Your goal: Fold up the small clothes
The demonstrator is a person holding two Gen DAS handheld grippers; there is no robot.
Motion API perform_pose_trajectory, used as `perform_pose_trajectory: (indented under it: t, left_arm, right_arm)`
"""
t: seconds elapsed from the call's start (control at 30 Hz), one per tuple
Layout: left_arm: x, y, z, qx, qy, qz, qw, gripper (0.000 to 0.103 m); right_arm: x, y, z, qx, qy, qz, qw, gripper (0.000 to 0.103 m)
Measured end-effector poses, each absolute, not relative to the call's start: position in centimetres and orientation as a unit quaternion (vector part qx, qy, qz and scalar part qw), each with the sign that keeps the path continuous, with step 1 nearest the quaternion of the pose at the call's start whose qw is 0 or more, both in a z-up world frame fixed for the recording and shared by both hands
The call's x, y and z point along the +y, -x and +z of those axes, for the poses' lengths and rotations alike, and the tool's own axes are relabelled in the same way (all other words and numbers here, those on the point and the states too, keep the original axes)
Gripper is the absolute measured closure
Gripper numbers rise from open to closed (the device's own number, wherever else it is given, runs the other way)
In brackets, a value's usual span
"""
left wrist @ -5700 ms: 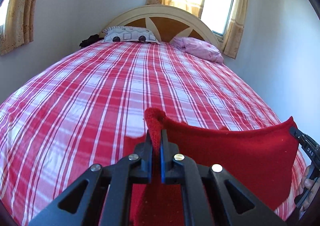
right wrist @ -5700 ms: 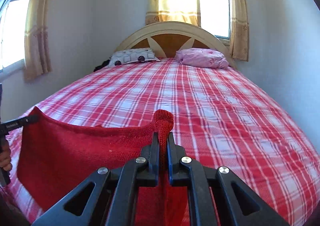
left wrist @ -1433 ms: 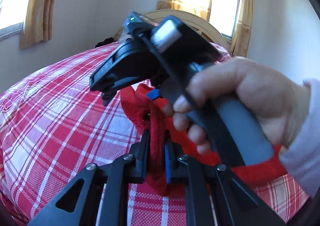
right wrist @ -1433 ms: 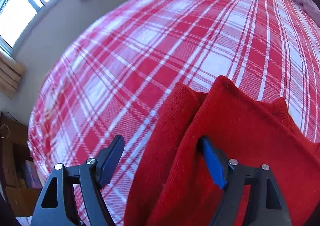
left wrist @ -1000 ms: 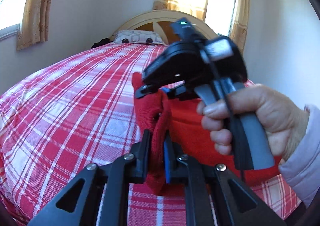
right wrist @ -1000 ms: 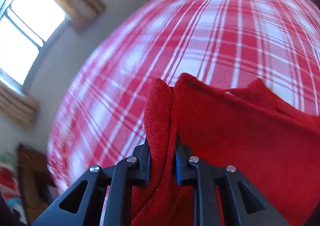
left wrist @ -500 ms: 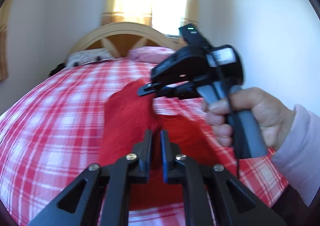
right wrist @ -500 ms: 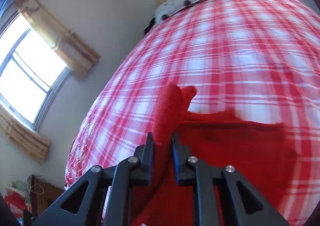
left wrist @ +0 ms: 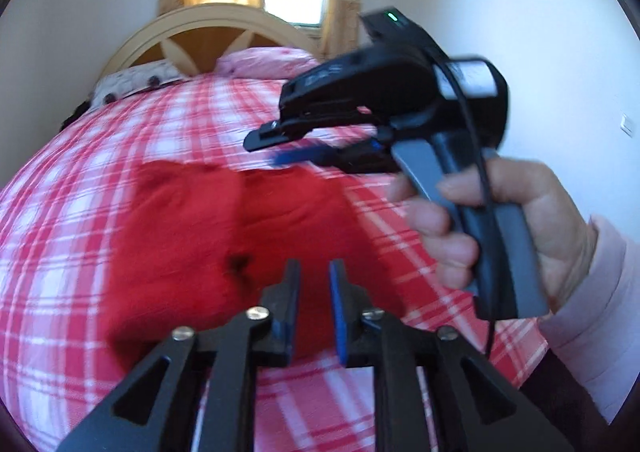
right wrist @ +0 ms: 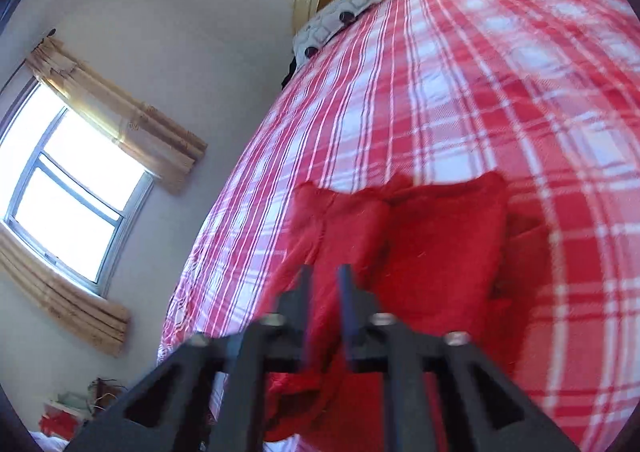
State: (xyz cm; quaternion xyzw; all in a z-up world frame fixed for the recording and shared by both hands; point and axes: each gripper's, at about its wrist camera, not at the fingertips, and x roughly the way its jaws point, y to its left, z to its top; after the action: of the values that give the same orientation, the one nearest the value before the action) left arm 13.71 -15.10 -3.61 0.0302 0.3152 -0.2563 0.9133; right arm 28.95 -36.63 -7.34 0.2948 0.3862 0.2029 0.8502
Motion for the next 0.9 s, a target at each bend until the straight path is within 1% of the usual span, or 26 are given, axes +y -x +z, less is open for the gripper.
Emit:
perform_pose_trajectory:
  t: [0.03,0.1,0.17,0.23,0.27,0.3,0.37,0.4,0.43,0.47,0.5,0.53,0.63,0.73,0.9]
  left_arm:
    - [-13.4,-13.7,-3.4,0.313,-0.028,-0.236,0.919,0.075]
    - [-11.2,-13.7,-3.1,0.306,-0.023,-0.209,0.929,0.063]
    - [-8.3,-13.9,-2.8,0.299,-0.015,-0.174,0.938,0.058]
    - [-5.6,-14.4,-2.6,0.296,-0.001,-0.144,0.944,0.057]
    - [-4.3,-14.6,-2.6,0.298,0.01,-0.13,0.946,0.057]
    - [-3.4,-15.0,-2.8,0.3,0.02,-0.12,0.946,0.057]
    - [-1.9,-15.7,-3.4,0.309,0.042,-0.105,0.944,0.057]
    - [-1.4,-15.7,-3.6,0.312,0.05,-0.101,0.943,0.057]
    - [-0.8,-15.9,-3.9,0.318,0.061,-0.096,0.941,0.057]
    - [-0.5,-16.0,-4.2,0.322,0.066,-0.093,0.94,0.057]
    - [-0.4,-15.9,-4.2,0.325,0.069,-0.091,0.939,0.057]
    - [-0.3,-16.0,-4.4,0.328,0.074,-0.09,0.937,0.057]
    - [0.1,-16.2,-4.8,0.334,0.082,-0.088,0.935,0.057]
    - [0.3,-16.1,-4.9,0.337,0.082,-0.087,0.934,0.057]
    - [0.3,-17.0,-4.9,0.336,0.077,-0.084,0.935,0.057]
  right_arm:
    - [-36.1,-29.0,-7.7,0.384,-0.293,0.2,0.853,0.027]
    - [-34.9,-29.7,-8.5,0.382,-0.292,0.202,0.853,0.027]
    - [-33.9,-30.4,-9.5,0.385,-0.29,0.196,0.854,0.027]
    - [-32.5,-31.3,-10.4,0.401,-0.263,0.174,0.86,0.028]
    - [-31.9,-31.6,-10.7,0.408,-0.248,0.167,0.862,0.03]
    - [-31.0,-32.0,-11.0,0.415,-0.23,0.158,0.866,0.034]
    - [-29.9,-32.1,-11.2,0.414,-0.198,0.139,0.878,0.034]
    - [-29.4,-32.1,-11.2,0.415,-0.181,0.13,0.882,0.037]
    - [-29.1,-32.1,-11.2,0.417,-0.172,0.123,0.884,0.048]
    - [-28.9,-32.2,-11.3,0.421,-0.17,0.12,0.883,0.056]
    - [-28.8,-32.1,-11.4,0.424,-0.177,0.121,0.88,0.067]
    - [-28.9,-32.1,-11.4,0.423,-0.18,0.12,0.88,0.073]
    - [-28.5,-31.4,-10.7,0.409,-0.169,0.114,0.89,0.079]
    - [-27.6,-30.6,-9.1,0.384,-0.142,0.11,0.906,0.08]
    - [-27.0,-28.8,-4.6,0.341,-0.085,0.114,0.929,0.081]
